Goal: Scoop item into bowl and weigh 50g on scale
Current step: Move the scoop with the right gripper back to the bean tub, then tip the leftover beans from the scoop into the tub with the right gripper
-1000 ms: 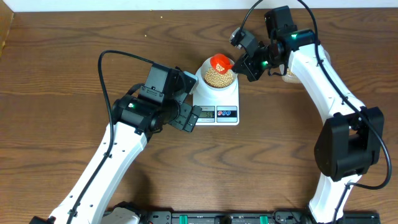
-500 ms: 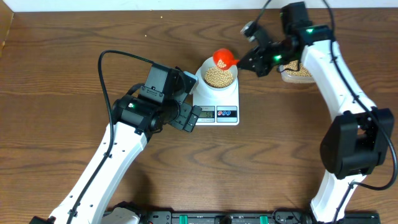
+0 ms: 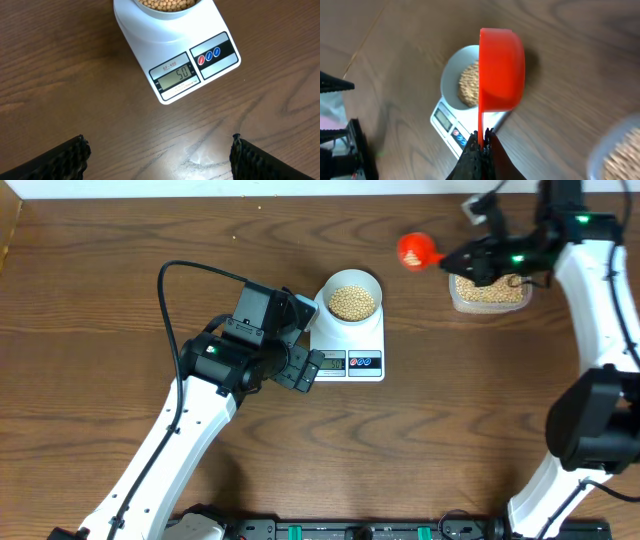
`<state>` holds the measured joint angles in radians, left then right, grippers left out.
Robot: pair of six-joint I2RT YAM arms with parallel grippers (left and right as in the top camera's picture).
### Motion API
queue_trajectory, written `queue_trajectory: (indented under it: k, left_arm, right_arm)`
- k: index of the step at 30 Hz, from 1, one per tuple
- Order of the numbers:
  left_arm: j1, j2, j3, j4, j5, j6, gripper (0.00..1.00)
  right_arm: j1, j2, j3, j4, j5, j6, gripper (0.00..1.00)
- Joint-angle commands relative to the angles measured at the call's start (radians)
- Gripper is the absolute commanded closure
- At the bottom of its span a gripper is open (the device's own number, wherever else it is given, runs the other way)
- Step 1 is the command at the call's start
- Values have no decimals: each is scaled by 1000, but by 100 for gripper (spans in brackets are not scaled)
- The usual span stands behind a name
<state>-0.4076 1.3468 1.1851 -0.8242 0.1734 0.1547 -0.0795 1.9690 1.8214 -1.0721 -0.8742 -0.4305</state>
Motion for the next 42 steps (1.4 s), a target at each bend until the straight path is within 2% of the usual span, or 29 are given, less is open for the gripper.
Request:
queue_trajectory:
  k: [1, 11, 36, 42]
  left_arm:
    - [3, 5, -3, -2, -9, 2, 8]
    - [3, 5, -3, -2, -9, 2, 8]
    - [3, 5, -3, -2, -9, 2, 8]
    - [3, 5, -3, -2, -9, 2, 8]
  right_arm:
    - [-54, -34, 25, -43, 43, -29, 99]
    - [-129, -34, 24, -109, 244, -42, 99]
    - [-137, -34, 24, -154, 248, -83, 99]
    - [-137, -34, 24, -152, 300, -80, 99]
